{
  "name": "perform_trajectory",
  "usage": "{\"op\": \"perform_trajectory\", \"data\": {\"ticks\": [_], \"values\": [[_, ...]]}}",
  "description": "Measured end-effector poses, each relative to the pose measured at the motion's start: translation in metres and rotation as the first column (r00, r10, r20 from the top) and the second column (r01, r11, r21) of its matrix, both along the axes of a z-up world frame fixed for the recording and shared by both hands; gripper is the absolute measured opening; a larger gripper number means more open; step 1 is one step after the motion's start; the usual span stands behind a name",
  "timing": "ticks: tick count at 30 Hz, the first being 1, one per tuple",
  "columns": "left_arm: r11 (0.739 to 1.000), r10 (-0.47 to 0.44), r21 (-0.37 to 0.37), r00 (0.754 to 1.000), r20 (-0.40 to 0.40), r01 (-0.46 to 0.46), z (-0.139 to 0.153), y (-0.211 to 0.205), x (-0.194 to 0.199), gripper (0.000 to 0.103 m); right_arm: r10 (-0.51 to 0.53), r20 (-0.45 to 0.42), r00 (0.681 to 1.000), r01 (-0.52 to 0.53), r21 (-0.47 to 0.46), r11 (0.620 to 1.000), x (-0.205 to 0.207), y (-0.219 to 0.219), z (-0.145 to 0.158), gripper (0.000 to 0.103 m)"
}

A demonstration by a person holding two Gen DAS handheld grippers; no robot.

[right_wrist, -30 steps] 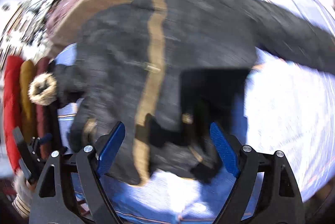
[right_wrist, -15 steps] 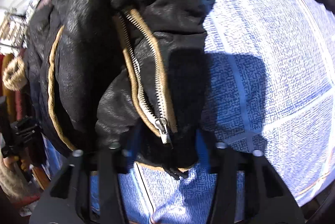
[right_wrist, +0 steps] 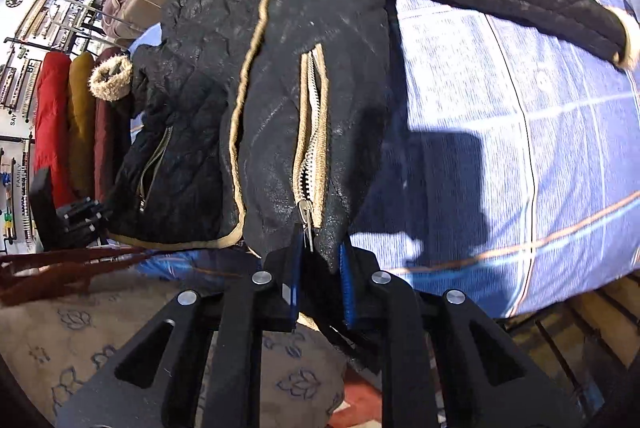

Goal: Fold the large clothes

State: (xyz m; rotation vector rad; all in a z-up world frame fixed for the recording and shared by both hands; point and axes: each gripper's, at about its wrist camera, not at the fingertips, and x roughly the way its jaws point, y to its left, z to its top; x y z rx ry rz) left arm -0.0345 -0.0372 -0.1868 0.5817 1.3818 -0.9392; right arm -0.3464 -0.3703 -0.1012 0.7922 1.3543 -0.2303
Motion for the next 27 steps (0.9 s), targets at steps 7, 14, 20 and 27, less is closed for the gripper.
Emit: {"op": "perform_trajectory", "data": {"ticks": [7, 14, 20, 27], "values": [[0.992, 0.035, 0.122, 0.999, -0.004, -0.034, -0.062, 0.009, 0.006, 0.016, 0.068, -0.146, 0.987, -0.076, -0.049, 0.996, 0.019, 0.042, -0.071, 0.016], [0.979, 0.081, 0.188, 0.997, -0.001, -0.079, -0.1, 0.006, 0.017, 0.029, 0.054, -0.256, 0.965, -0.082, -0.101, 0.991, 0.034, 0.039, -0.109, 0.017], [0.958, 0.127, 0.234, 0.978, 0.166, -0.164, -0.085, 0.011, 0.03, 0.082, 0.048, -0.338, 0.94, -0.115, -0.18, 0.977, 0.033, 0.044, -0.119, 0.044], [0.959, 0.139, 0.196, 0.94, 0.312, -0.207, -0.028, 0.008, 0.037, 0.089, 0.043, -0.411, 0.911, -0.186, -0.317, 0.93, 0.048, 0.056, -0.078, 0.065]]}}
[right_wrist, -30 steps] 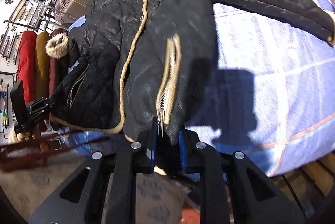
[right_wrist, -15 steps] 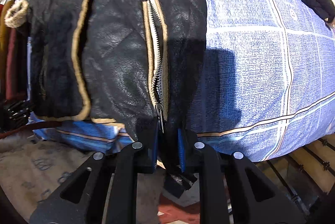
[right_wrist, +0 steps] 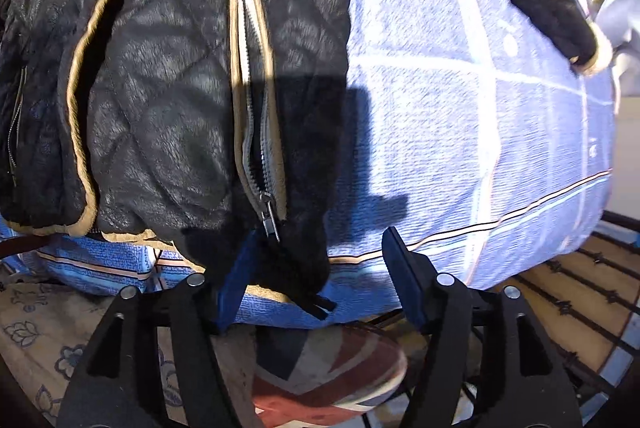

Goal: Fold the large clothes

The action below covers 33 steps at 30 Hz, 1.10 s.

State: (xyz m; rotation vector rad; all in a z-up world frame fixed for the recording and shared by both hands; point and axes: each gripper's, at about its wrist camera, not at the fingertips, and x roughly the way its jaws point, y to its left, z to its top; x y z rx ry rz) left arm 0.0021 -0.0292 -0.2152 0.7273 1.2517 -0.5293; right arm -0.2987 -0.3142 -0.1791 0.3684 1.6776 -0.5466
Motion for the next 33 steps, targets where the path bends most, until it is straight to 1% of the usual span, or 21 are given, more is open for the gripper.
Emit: {"op": "perform_trajectory", "data": {"ticks": [2, 4, 5, 7, 8, 10, 11, 13, 15, 16, 17, 18, 19, 20, 22, 23, 24, 26, 27, 28, 33], "values": [[0.999, -0.033, -0.016, 0.998, 0.049, 0.034, 0.019, -0.013, 0.001, 0.091, 0.001, 0.03, 1.0, 0.0, -0.017, 1.0, 0.013, 0.003, 0.02, 0.066], [0.998, -0.057, -0.031, 0.994, 0.093, 0.06, 0.038, -0.027, 0.0, 0.092, -0.004, 0.083, 0.997, 0.005, -0.019, 1.0, 0.025, 0.004, 0.043, 0.073], [0.997, -0.066, -0.043, 0.992, 0.106, 0.071, 0.05, -0.024, -0.005, 0.092, -0.004, 0.112, 0.994, 0.006, -0.019, 1.0, 0.035, 0.001, 0.051, 0.074], [0.992, -0.091, -0.079, 0.987, 0.134, 0.102, 0.063, -0.039, -0.005, 0.096, 0.001, 0.165, 0.986, 0.003, -0.022, 1.0, 0.051, 0.002, 0.069, 0.075], [0.99, -0.099, -0.09, 0.985, 0.143, 0.112, 0.068, -0.047, -0.003, 0.096, 0.003, 0.187, 0.982, 0.001, -0.02, 1.0, 0.059, -0.011, 0.073, 0.075], [0.984, -0.115, -0.117, 0.981, 0.157, 0.134, 0.076, -0.064, -0.004, 0.096, -0.006, 0.232, 0.973, 0.006, 0.001, 1.0, 0.072, -0.01, 0.083, 0.076], [0.982, -0.12, -0.125, 0.98, 0.158, 0.14, 0.085, -0.064, -0.01, 0.096, -0.012, 0.25, 0.968, 0.007, 0.018, 1.0, 0.079, -0.01, 0.086, 0.076], [0.978, -0.128, -0.145, 0.98, 0.153, 0.15, 0.083, -0.076, -0.008, 0.096, -0.018, 0.274, 0.962, 0.006, 0.045, 0.999, 0.089, -0.012, 0.085, 0.077], [0.977, -0.132, -0.149, 0.983, 0.126, 0.15, 0.068, -0.087, -0.007, 0.096, -0.009, 0.281, 0.96, -0.005, 0.051, 0.999, 0.094, -0.002, 0.069, 0.077], [0.98, -0.131, -0.138, 0.985, 0.111, 0.145, 0.06, -0.091, -0.006, 0.096, 0.002, 0.278, 0.961, -0.017, 0.052, 0.998, 0.096, 0.004, 0.059, 0.077], [0.983, -0.133, -0.113, 0.988, 0.085, 0.142, 0.042, -0.096, -0.004, 0.096, 0.017, 0.264, 0.964, -0.033, 0.055, 0.998, 0.1, 0.017, 0.041, 0.077], [0.985, -0.138, -0.1, 0.988, 0.065, 0.144, 0.032, -0.097, -0.006, 0.096, 0.039, 0.236, 0.971, -0.054, 0.057, 0.997, 0.104, 0.023, 0.03, 0.077], [0.985, -0.149, -0.087, 0.989, 0.024, 0.15, 0.017, -0.099, -0.008, 0.096, 0.059, 0.208, 0.976, -0.072, 0.056, 0.996, 0.106, 0.028, 0.018, 0.077], [0.985, -0.152, -0.08, 0.988, -0.003, 0.151, 0.008, -0.098, -0.011, 0.096, 0.07, 0.192, 0.979, -0.083, 0.062, 0.995, 0.108, 0.033, 0.007, 0.077], [0.989, -0.138, -0.056, 0.988, -0.072, 0.134, -0.018, -0.094, -0.015, 0.096, 0.083, 0.144, 0.986, -0.096, 0.088, 0.991, 0.105, 0.042, -0.017, 0.077], [0.993, -0.118, -0.019, 0.986, -0.121, 0.116, -0.038, -0.089, -0.016, 0.096, 0.075, 0.122, 0.99, -0.088, 0.102, 0.991, 0.102, 0.044, -0.028, 0.077], [0.994, -0.105, 0.02, 0.983, -0.152, 0.11, -0.054, -0.085, -0.019, 0.096, 0.059, 0.103, 0.993, -0.072, 0.125, 0.99, 0.097, 0.045, -0.04, 0.077], [0.99, -0.108, 0.065, 0.978, -0.177, 0.122, -0.078, -0.076, -0.025, 0.098, 0.023, 0.057, 0.998, -0.032, 0.158, 0.987, 0.087, 0.045, -0.059, 0.078], [0.99, -0.121, 0.057, 0.978, -0.168, 0.132, -0.083, -0.072, -0.028, 0.098, 0.011, 0.054, 0.998, -0.019, 0.165, 0.986, 0.084, 0.044, -0.063, 0.081], [0.989, -0.133, 0.04, 0.979, -0.152, 0.14, -0.083, -0.07, -0.03, 0.098, 0.01, 0.069, 0.998, -0.021, 0.162, 0.987, 0.083, 0.045, -0.064, 0.082], [0.988, -0.133, 0.053, 0.977, -0.165, 0.143, -0.088, -0.072, -0.03, 0.098, 0.055, 0.07, 0.996, -0.065, 0.146, 0.987, 0.089, 0.054, -0.074, 0.089]]}}
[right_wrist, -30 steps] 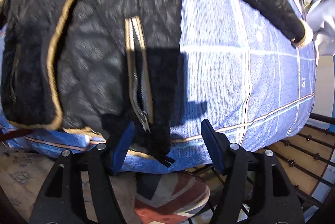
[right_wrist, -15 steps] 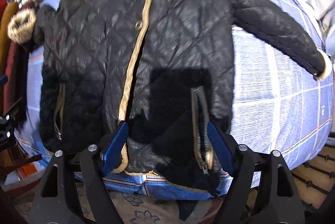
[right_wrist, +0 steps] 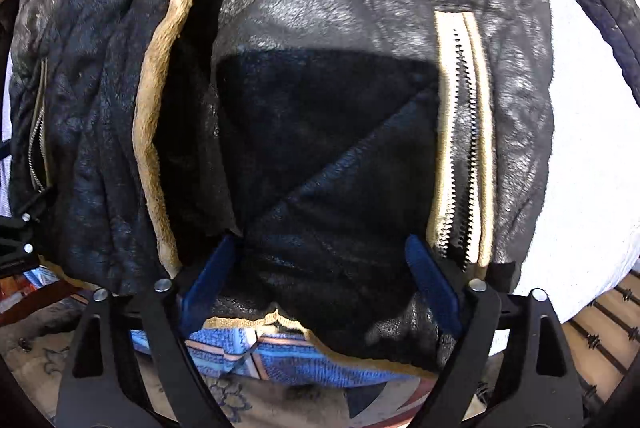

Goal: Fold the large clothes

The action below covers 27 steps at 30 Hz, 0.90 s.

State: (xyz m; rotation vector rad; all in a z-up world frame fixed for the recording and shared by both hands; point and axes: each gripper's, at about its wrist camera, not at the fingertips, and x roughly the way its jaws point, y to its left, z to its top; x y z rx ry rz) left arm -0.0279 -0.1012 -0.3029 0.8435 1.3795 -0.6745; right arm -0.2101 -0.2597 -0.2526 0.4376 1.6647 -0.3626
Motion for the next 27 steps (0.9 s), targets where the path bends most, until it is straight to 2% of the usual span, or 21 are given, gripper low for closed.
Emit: {"op": "perform_trajectory", "data": {"ticks": [4, 9, 11, 13, 15, 17, 20, 21, 23, 27], "values": [[1.0, 0.016, -0.002, 0.999, -0.036, -0.016, -0.006, 0.001, 0.004, 0.098, 0.004, 0.001, 1.0, -0.004, -0.006, 1.0, 0.005, 0.002, -0.007, 0.096], [0.999, 0.017, 0.035, 0.999, -0.039, -0.015, -0.007, -0.005, 0.004, 0.098, -0.003, 0.028, 1.0, 0.005, -0.051, 0.999, 0.007, 0.014, -0.009, 0.097], [0.999, 0.02, 0.047, 1.0, -0.015, -0.02, 0.0, -0.009, 0.002, 0.098, 0.002, 0.013, 1.0, -0.002, -0.039, 0.999, 0.009, 0.018, -0.009, 0.097], [1.0, 0.008, 0.022, 0.999, 0.041, -0.009, 0.014, -0.011, -0.003, 0.097, -0.032, -0.002, 0.999, 0.032, 0.023, 0.999, 0.013, 0.01, 0.0, 0.097], [1.0, 0.0, -0.006, 0.995, 0.096, 0.001, 0.032, -0.015, -0.005, 0.097, -0.156, 0.103, 0.982, 0.151, 0.058, 0.987, 0.006, -0.011, 0.027, 0.097], [1.0, 0.003, -0.021, 0.991, 0.135, -0.001, 0.044, -0.015, -0.004, 0.097, -0.28, 0.217, 0.935, 0.276, 0.05, 0.96, -0.006, -0.043, 0.059, 0.097], [1.0, 0.023, -0.022, 0.987, 0.158, -0.02, 0.054, -0.017, 0.002, 0.097, -0.453, 0.31, 0.836, 0.468, 0.03, 0.883, -0.033, -0.11, 0.088, 0.097], [0.999, 0.03, -0.023, 0.986, 0.165, -0.026, 0.057, -0.018, 0.006, 0.097, -0.525, 0.334, 0.783, 0.544, 0.041, 0.838, -0.046, -0.137, 0.092, 0.097], [0.999, 0.037, -0.018, 0.985, 0.167, -0.035, 0.062, -0.021, 0.013, 0.097, -0.659, 0.358, 0.662, 0.682, 0.077, 0.727, -0.075, -0.191, 0.092, 0.097], [0.999, 0.04, 0.008, 0.985, 0.17, -0.042, 0.068, -0.026, 0.02, 0.097, -0.838, 0.407, 0.363, 0.871, 0.171, 0.46, -0.132, -0.302, 0.086, 0.097]]}}
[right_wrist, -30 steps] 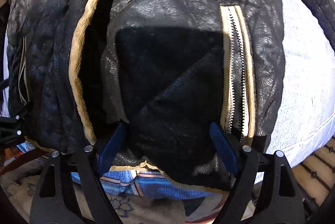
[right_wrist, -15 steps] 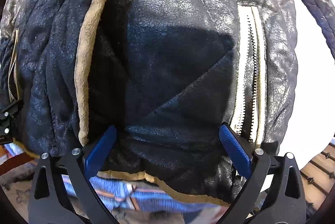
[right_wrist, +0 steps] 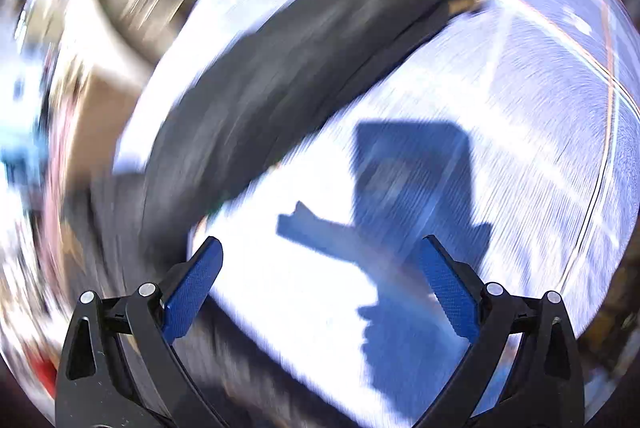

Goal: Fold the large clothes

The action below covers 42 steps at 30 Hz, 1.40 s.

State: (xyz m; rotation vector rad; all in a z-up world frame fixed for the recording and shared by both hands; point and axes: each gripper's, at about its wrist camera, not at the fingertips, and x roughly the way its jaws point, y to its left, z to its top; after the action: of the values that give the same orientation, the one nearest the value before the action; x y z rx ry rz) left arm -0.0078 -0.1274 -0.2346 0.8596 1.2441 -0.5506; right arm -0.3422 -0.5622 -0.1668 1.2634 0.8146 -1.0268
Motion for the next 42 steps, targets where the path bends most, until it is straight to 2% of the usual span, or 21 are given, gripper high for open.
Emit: {"op": "perform_trajectory", "data": {"ticks": [2, 4, 6, 9, 12, 15, 17, 19, 21, 23, 25, 27, 29, 31, 34, 36, 38, 39, 41, 42], "values": [[1.0, -0.001, 0.013, 1.0, 0.003, 0.001, -0.001, 0.004, -0.003, 0.097, -0.151, 0.062, 0.987, 0.15, 0.015, 0.989, -0.027, -0.033, -0.008, 0.097], [1.0, -0.001, 0.031, 1.0, 0.002, 0.001, 0.001, 0.001, -0.007, 0.097, -0.289, 0.114, 0.951, 0.286, 0.041, 0.957, -0.051, -0.061, -0.018, 0.097], [0.999, -0.001, 0.047, 1.0, 0.003, 0.001, 0.003, -0.002, -0.013, 0.097, -0.381, 0.143, 0.914, 0.377, 0.055, 0.925, -0.066, -0.081, -0.026, 0.097], [0.998, -0.012, 0.062, 1.0, 0.012, 0.011, 0.009, -0.009, -0.025, 0.097, -0.435, 0.145, 0.889, 0.429, 0.075, 0.9, -0.078, -0.105, -0.037, 0.097], [0.997, -0.029, 0.072, 0.999, 0.021, 0.028, 0.013, -0.013, -0.033, 0.097, -0.446, 0.136, 0.885, 0.434, 0.106, 0.895, -0.101, -0.117, -0.049, 0.096], [0.995, -0.043, 0.09, 0.999, 0.017, 0.042, 0.012, -0.017, -0.042, 0.097, -0.438, 0.172, 0.882, 0.424, 0.115, 0.899, -0.104, -0.126, -0.061, 0.085], [0.993, -0.055, 0.103, 0.998, 0.013, 0.054, 0.01, -0.019, -0.046, 0.097, -0.423, 0.195, 0.885, 0.41, 0.104, 0.906, -0.102, -0.13, -0.063, 0.071], [0.992, -0.068, 0.106, 0.998, 0.011, 0.066, 0.012, -0.025, -0.053, 0.097, -0.411, 0.259, 0.874, 0.395, 0.112, 0.912, -0.094, -0.14, -0.065, 0.035], [0.992, -0.079, 0.098, 0.997, 0.015, 0.077, 0.011, -0.028, -0.05, 0.097, -0.407, 0.283, 0.869, 0.392, 0.108, 0.913, -0.094, -0.14, -0.053, 0.024], [0.993, -0.086, 0.082, 0.996, 0.027, 0.084, 0.016, -0.033, -0.051, 0.097, -0.368, 0.286, 0.885, 0.361, 0.08, 0.929, -0.093, -0.142, -0.036, 0.018], [0.994, -0.086, 0.068, 0.996, 0.032, 0.084, 0.018, -0.035, -0.05, 0.097, -0.297, 0.252, 0.921, 0.3, 0.025, 0.953, -0.086, -0.149, -0.013, 0.015], [0.995, -0.085, 0.056, 0.996, 0.039, 0.083, 0.02, -0.035, -0.049, 0.097, -0.202, 0.207, 0.957, 0.218, -0.056, 0.974, -0.071, -0.158, 0.009, 0.014], [0.996, -0.08, 0.047, 0.996, 0.044, 0.078, 0.022, -0.032, -0.048, 0.097, -0.115, 0.155, 0.981, 0.138, -0.144, 0.98, -0.054, -0.157, 0.038, 0.014], [0.997, -0.069, 0.041, 0.996, 0.051, 0.067, 0.024, -0.027, -0.046, 0.097, -0.091, 0.138, 0.986, 0.12, -0.213, 0.97, -0.04, -0.152, 0.068, 0.013], [1.0, -0.025, 0.019, 0.997, 0.067, 0.024, 0.031, -0.014, -0.04, 0.097, -0.127, 0.145, 0.981, 0.159, -0.243, 0.957, -0.026, -0.153, 0.098, 0.012], [1.0, 0.01, -0.002, 0.997, 0.073, -0.01, 0.035, -0.005, -0.034, 0.097, -0.102, 0.119, 0.988, 0.132, -0.283, 0.95, -0.01, -0.148, 0.119, 0.012], [0.999, 0.051, -0.02, 0.996, 0.078, -0.05, 0.038, 0.005, -0.03, 0.097, -0.002, 0.042, 0.999, 0.017, -0.378, 0.926, 0.025, -0.138, 0.144, 0.012], [0.997, 0.068, -0.026, 0.994, 0.082, -0.066, 0.04, 0.009, -0.028, 0.097, 0.068, -0.001, 0.998, -0.061, -0.434, 0.899, 0.048, -0.126, 0.16, 0.012], [0.996, 0.086, -0.037, 0.992, 0.09, -0.083, 0.042, 0.015, -0.025, 0.097, 0.207, -0.089, 0.974, -0.223, -0.524, 0.822, 0.095, -0.097, 0.188, 0.012], [0.995, 0.092, -0.041, 0.991, 0.096, -0.089, 0.043, 0.017, -0.024, 0.097, 0.282, -0.13, 0.95, -0.305, -0.557, 0.772, 0.122, -0.078, 0.201, 0.012]]}}
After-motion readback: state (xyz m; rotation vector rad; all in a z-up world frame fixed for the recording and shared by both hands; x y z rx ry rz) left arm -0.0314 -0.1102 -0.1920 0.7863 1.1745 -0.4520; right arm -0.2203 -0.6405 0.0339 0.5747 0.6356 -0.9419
